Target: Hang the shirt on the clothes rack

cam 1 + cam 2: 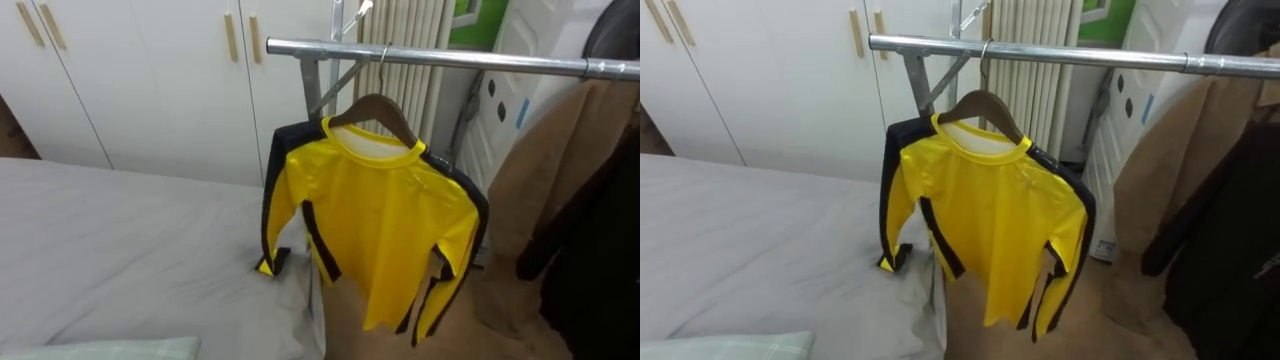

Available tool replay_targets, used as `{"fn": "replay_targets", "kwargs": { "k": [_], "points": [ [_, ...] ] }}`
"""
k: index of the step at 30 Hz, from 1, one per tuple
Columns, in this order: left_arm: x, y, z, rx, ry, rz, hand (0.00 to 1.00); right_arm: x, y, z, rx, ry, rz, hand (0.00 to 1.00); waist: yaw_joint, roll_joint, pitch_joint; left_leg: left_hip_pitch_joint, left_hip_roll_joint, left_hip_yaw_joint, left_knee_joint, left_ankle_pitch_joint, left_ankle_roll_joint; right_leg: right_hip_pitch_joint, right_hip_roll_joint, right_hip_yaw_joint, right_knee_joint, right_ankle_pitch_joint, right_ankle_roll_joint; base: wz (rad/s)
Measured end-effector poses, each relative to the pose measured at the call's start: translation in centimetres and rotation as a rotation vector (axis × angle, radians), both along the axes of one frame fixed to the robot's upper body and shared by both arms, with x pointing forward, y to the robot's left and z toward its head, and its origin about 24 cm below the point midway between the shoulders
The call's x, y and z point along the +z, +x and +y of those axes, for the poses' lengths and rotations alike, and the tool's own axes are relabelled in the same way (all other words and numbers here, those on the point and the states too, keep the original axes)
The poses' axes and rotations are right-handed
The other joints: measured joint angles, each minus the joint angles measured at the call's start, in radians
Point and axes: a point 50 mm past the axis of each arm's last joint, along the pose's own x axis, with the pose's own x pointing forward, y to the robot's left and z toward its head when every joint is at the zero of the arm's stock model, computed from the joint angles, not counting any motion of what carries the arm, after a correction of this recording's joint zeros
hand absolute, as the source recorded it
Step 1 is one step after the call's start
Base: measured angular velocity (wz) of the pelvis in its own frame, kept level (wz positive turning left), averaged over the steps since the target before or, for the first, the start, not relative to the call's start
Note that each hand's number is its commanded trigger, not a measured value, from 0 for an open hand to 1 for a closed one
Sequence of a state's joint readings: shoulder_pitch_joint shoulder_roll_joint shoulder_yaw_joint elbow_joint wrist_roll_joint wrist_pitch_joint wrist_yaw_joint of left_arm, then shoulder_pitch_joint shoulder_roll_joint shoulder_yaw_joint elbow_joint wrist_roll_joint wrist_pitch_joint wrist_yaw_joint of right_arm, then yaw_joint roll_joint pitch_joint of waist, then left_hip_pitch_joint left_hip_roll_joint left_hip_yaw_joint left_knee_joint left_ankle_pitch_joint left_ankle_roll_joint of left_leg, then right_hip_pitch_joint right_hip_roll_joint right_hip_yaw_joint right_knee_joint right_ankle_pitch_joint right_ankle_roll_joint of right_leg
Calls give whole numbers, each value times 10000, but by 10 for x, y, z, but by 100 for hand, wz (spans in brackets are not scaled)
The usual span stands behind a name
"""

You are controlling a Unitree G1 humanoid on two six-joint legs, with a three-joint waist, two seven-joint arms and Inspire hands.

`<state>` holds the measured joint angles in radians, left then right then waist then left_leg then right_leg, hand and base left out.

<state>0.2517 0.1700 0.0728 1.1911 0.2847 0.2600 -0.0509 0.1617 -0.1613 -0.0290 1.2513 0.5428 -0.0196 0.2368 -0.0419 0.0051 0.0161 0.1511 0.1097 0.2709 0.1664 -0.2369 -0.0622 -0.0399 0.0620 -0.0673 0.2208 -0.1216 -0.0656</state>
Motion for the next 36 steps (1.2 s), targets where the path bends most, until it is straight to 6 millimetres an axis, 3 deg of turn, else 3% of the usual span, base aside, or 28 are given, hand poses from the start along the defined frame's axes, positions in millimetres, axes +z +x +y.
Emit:
{"fn": "replay_targets", "kwargs": {
  "k": [7,36],
  "points": [
    [0,3,0,-33,2,-60,0,0,9,3,411,16,-98,0,-3,15,3,10,1,-62,17,2,-4,-18,15,-38,-14,6,-11,1],
    [-2,8,-3,-118,336,-323,0,-1,13,8,689,34,-132,0,133,-46,-11,89,7,-67,14,-9,-15,53,20,-14,-24,-11,-2,0]
  ]
}}
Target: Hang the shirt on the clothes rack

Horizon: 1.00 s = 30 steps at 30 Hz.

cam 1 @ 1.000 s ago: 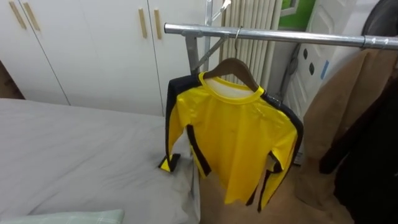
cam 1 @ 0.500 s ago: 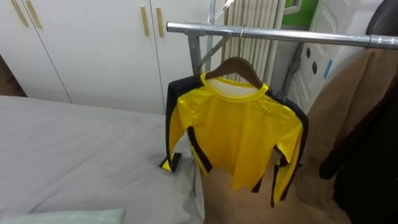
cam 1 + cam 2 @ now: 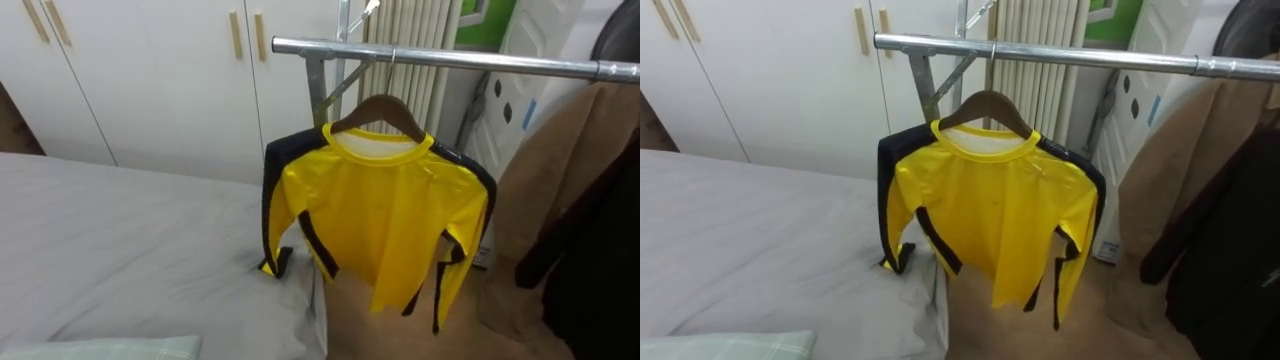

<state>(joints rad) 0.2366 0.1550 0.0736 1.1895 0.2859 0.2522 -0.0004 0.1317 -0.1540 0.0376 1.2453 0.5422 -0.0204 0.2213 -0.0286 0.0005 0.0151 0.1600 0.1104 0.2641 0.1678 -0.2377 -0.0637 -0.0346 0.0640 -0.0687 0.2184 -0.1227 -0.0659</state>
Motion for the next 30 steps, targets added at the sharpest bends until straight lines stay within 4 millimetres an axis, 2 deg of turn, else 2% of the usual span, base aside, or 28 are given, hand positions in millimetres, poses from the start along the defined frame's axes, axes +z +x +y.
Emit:
{"fn": "replay_targets", "kwargs": {
  "k": [24,28,30],
  "points": [
    [-1,2,-4,-46,336,-249,0,-1,8,8,441,258,-169,0,101,-29,-6,77,7,-26,-2,-3,-4,154,45,-42,-27,2,-3,0],
    [-1,4,-5,-102,460,-422,0,0,15,11,780,301,-284,0,130,-42,-16,-17,9,-165,66,-10,-7,123,11,-188,20,-20,-27,9],
    [-1,10,-5,-190,520,-772,0,0,23,12,987,267,-431,0,162,-26,-32,-392,39,-339,313,-45,-8,-52,-107,-501,32,-8,-57,23]
  ]
}}
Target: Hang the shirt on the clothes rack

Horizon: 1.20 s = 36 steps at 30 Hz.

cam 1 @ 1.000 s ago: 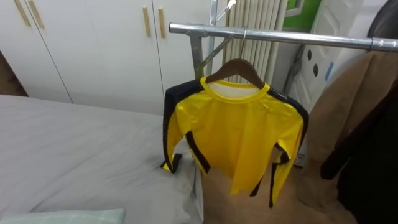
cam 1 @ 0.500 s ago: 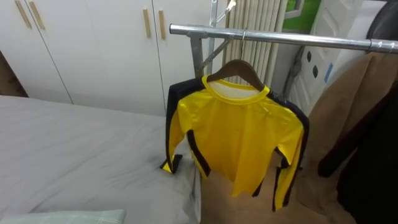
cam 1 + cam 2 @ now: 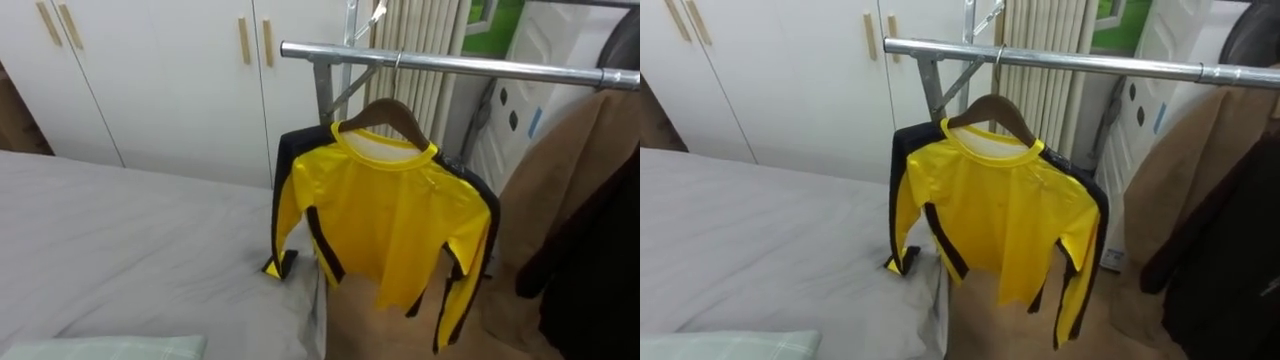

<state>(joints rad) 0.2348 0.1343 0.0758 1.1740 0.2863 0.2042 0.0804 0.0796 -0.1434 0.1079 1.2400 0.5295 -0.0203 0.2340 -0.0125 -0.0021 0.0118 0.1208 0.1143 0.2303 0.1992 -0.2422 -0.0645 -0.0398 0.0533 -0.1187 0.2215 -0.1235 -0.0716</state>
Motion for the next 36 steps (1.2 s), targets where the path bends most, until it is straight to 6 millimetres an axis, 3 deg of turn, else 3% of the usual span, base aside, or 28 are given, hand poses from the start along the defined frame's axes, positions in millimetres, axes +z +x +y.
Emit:
{"fn": "replay_targets", "kwargs": {
  "k": [4,6,7,9,10,11,12,13,15,16,18,21,24,26,30,31,33,35,36],
  "points": [
    [0,15,0,-169,-12,-772,0,1,11,1,947,-174,-140,0,226,21,-25,-640,14,-517,394,12,-4,-142,-158,-665,-16,21,-65,42],
    [0,18,-2,-228,-112,-1040,0,1,10,1,1593,-256,-24,0,527,115,9,-844,50,-614,612,18,-11,-135,-187,-883,-28,-9,-110,40],
    [0,22,-2,-259,-169,-1267,0,1,11,3,1945,-216,-23,0,624,167,11,-1119,54,-784,793,27,-20,-103,-243,-1214,-160,-31,-128,77],
    [0,28,-2,-223,-282,-1569,0,1,11,3,2261,-207,39,0,786,97,-11,-1415,83,-628,893,194,-35,-43,-369,-1791,-232,-92,-167,97],
    [0,30,-2,-178,-343,-1646,0,1,10,3,2407,-201,131,0,822,107,0,-1642,131,-272,983,341,-17,10,-499,-2262,-265,-191,-168,127],
    [0,31,-2,-33,-432,-1682,0,1,11,3,2518,-222,185,0,822,-15,-45,-1809,169,211,1037,564,64,64,-641,-2829,-347,-268,-173,168],
    [0,32,-1,93,-476,-1700,0,1,12,1,2311,-223,196,0,864,-80,-30,-1937,228,850,1067,762,166,178,-804,-3438,-383,-411,-249,149],
    [0,32,-1,150,-482,-1702,0,2,12,-1,2151,-242,217,0,885,-122,-22,-1993,310,1182,1210,769,207,231,-880,-3767,-385,-477,-242,150],
    [-1,24,-2,406,-643,-1489,0,2,7,-11,1692,-480,530,0,899,-69,-9,-1911,787,2395,2478,180,529,670,-956,-4985,-348,-731,-211,157],
    [-1,23,-2,457,-662,-1434,0,2,6,-13,1630,-564,589,0,869,-43,0,-1831,925,2656,2733,27,507,792,-956,-5343,-346,-796,-202,166],
    [0,17,-1,631,-652,-1281,0,2,4,-16,1578,-786,860,0,784,-68,-10,-1426,1175,3352,3101,-402,478,1093,-1002,-6583,-309,-978,-46,161],
    [-1,16,-1,655,-738,-1196,0,3,5,-17,1888,-908,902,0,728,-92,-33,-1071,1173,3439,2991,-582,279,1187,-1033,-7644,-311,-1046,42,130],
    [0,24,0,588,-708,-1452,0,1,1,-15,1908,-862,1072,0,744,-212,-37,-872,986,3445,2205,-668,96,1292,-1081,-8656,-280,-1087,172,109],
    [0,25,0,583,-693,-1472,0,2,3,-15,1912,-876,1027,0,795,-276,-31,-747,819,3473,1695,-642,55,1298,-1250,-8778,-34,-1147,230,36],
    [0,21,3,875,-461,-1451,0,1,-2,-15,1860,-899,1233,0,936,-513,-139,-652,628,3428,1276,-614,123,1376,-1584,-8911,441,-1139,266,12],
    [0,21,3,927,-440,-1420,0,0,-4,-15,1834,-926,1290,0,964,-400,-140,-641,621,3418,1279,-625,146,1376,-1630,-8910,539,-1135,264,11],
    [0,22,4,1009,-387,-1353,0,0,-9,-16,1782,-1093,1474,0,964,-450,-139,-647,539,3246,1275,-648,248,1384,-1796,-8852,764,-1105,308,21],
    [0,26,4,1033,-250,-1381,0,-1,-15,-16,1743,-1149,1721,0,825,-440,-138,-657,442,2842,1282,-676,430,1431,-1908,-8046,960,-984,465,59],
    [0,25,6,1103,-187,-1330,0,-1,-17,-17,1565,-1130,1735,0,652,-418,-134,-656,380,2497,1296,-641,535,1477,-1943,-7301,1085,-877,559,78]
  ]
}}
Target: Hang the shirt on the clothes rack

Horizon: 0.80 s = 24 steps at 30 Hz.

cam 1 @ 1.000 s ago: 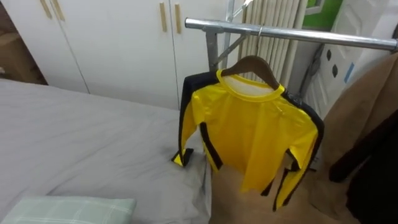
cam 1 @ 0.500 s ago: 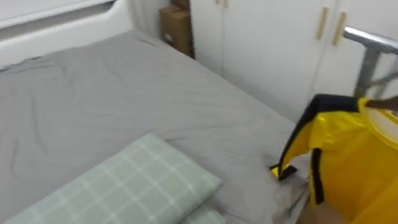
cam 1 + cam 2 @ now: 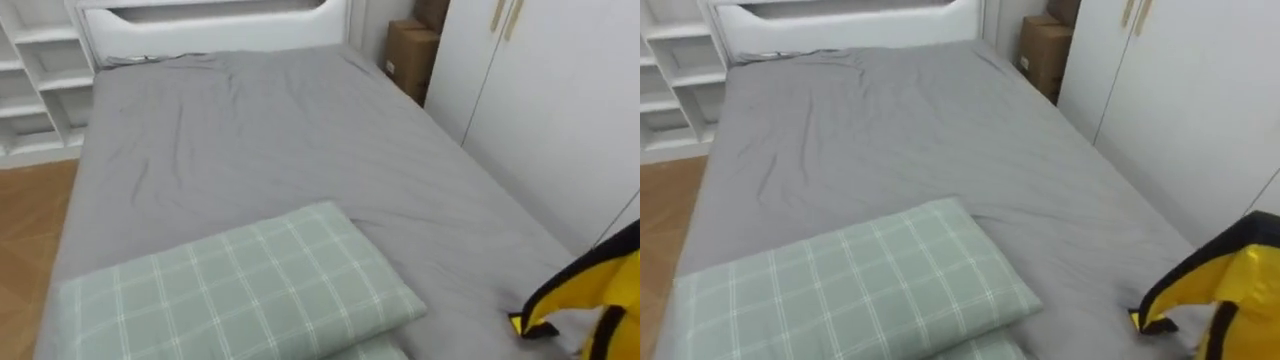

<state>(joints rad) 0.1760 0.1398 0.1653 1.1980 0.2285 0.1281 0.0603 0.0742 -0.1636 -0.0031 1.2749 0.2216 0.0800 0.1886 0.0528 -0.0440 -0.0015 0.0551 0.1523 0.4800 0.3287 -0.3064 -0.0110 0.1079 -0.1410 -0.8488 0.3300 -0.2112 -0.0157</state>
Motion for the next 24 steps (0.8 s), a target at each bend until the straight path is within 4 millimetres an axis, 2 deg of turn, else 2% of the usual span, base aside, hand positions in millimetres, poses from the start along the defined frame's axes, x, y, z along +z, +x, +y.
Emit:
{"fn": "replay_targets", "kwargs": {
  "k": [1,3,6,7,10,11,12,13,14,15,16,17,18,19,21,24],
  "points": [
    [0,1,1,3,48,1,0,0,-1,0,-98,9,1,0,-54,7,4,1,-48,-185,0,11,41,48,-6,347,20,38,60,91],
    [2,7,7,-26,389,-131,0,-1,-2,1,-286,-57,56,0,-226,17,7,-1,-286,-834,-12,49,242,239,-12,1540,-34,176,292,89],
    [4,10,13,-67,744,-260,0,-1,-3,-1,-367,-292,140,0,-224,133,21,-5,-583,-1549,-20,26,426,482,-38,2144,-63,315,529,72],
    [4,10,14,-78,770,-278,0,0,-2,-1,-410,-333,112,0,-227,159,18,-7,-635,-1644,-20,13,471,528,-29,2213,-60,330,556,57],
    [5,3,16,209,815,-210,0,0,-5,-5,-856,-555,145,0,-244,324,33,-89,-964,-2218,-22,-20,677,626,-128,2811,-21,393,662,58],
    [5,-2,17,239,836,-88,0,0,-7,-6,-958,-665,227,0,-253,373,37,-82,-1086,-2482,-39,-17,763,667,-139,3180,-5,422,712,48],
    [5,-5,18,240,856,-32,0,0,-7,-6,-967,-697,232,0,-267,393,36,-72,-1152,-2614,-47,-5,808,667,-144,3370,23,418,720,62],
    [6,-6,19,232,888,11,0,0,-7,-6,-987,-739,206,0,-301,396,44,4,-1208,-2879,-63,-19,889,546,-133,3860,116,376,734,56],
    [6,-12,20,268,949,144,0,0,-6,-6,-1004,-739,172,0,-257,431,34,95,-1244,-3066,-138,4,930,469,22,4483,-13,207,757,54],
    [6,-15,21,286,993,219,0,0,-5,-5,-984,-717,135,0,-248,407,33,124,-1262,-3178,-174,16,942,428,144,4743,-271,111,738,47],
    [7,-19,21,310,1049,321,0,0,-3,-3,-927,-689,108,0,-215,347,62,175,-1274,-3290,-195,33,948,207,420,5268,-839,82,673,43],
    [7,-24,21,340,1053,427,0,-1,0,-1,-855,-640,43,0,-170,221,134,239,-1353,-3331,-170,32,941,-101,592,5660,-1424,607,595,62],
    [6,-30,17,382,946,579,0,-1,-2,0,-882,-647,50,0,-261,168,121,269,-1378,-3589,-160,39,922,-76,650,5712,-1357,896,727,50],
    [5,-30,14,386,885,571,0,-1,-3,-1,-874,-671,35,0,-228,242,61,283,-1373,-3654,-203,42,909,-13,683,5699,-1394,933,730,45],
    [3,-29,7,420,706,531,0,-1,4,1,-595,-644,-82,0,-167,262,102,258,-1422,-3764,-319,49,876,179,699,5581,-1609,933,733,18],
    [3,-29,6,422,695,523,0,-1,6,3,-417,-532,-161,0,-181,299,78,275,-1422,-3871,-360,62,861,250,710,5489,-1617,929,737,15]
  ]
}}
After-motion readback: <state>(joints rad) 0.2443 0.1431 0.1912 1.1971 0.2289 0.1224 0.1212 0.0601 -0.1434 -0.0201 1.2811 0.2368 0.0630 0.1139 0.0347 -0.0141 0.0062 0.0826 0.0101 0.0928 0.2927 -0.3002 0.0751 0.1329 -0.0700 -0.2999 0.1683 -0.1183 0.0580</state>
